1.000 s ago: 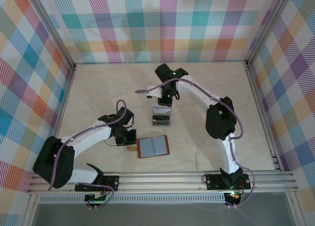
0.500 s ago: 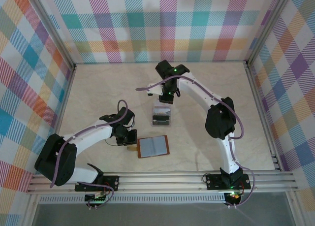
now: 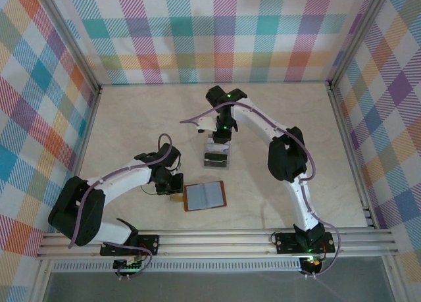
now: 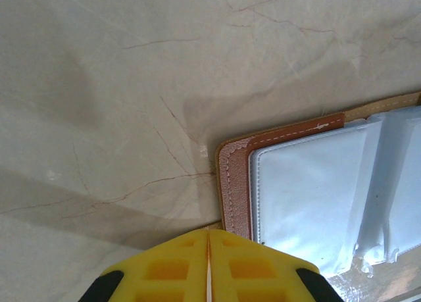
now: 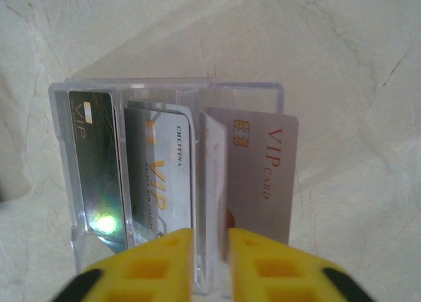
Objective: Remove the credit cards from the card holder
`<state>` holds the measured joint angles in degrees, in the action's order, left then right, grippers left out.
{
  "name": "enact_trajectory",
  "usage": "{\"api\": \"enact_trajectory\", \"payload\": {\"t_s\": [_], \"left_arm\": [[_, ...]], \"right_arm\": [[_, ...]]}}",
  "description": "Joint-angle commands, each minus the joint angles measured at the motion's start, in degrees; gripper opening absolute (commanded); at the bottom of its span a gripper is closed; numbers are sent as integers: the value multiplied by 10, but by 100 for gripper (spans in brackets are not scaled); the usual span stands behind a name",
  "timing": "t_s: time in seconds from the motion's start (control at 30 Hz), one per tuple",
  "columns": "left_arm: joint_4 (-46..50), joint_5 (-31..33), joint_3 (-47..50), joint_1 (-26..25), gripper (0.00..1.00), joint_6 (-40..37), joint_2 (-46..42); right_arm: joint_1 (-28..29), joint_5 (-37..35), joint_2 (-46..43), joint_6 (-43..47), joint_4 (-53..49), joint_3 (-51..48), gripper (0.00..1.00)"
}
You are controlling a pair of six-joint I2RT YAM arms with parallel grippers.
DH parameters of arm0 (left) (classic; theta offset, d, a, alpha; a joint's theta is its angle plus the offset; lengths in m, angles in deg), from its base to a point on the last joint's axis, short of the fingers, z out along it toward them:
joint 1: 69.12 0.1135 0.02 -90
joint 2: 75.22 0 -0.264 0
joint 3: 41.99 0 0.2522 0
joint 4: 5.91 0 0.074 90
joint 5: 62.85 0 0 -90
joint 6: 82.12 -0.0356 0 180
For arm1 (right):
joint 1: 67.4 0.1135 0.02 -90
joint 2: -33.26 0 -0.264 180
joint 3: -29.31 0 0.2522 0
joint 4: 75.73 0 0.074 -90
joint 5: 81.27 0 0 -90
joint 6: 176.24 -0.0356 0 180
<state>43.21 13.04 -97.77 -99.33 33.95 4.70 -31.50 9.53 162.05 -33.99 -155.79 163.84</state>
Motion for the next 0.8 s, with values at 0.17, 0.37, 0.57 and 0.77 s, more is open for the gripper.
{"api": "enact_trajectory", "payload": {"t_s": [0.17, 0.37, 0.57, 0.77], "left_arm": [[-6, -6, -11, 3, 10, -7, 10], [-6, 0, -26, 3, 10, -11, 8], [-2, 20, -52, 3, 12, -14, 10], [-26, 21, -77, 7, 30, -18, 5]], "right_arm": [[-3, -31, -34, -13, 71, -6, 29], [-4, -31, -78, -37, 119, -44, 29], [-5, -36, -148, -93, 194, -127, 37], [-19, -77, -245, -183, 294, -259, 47]]}}
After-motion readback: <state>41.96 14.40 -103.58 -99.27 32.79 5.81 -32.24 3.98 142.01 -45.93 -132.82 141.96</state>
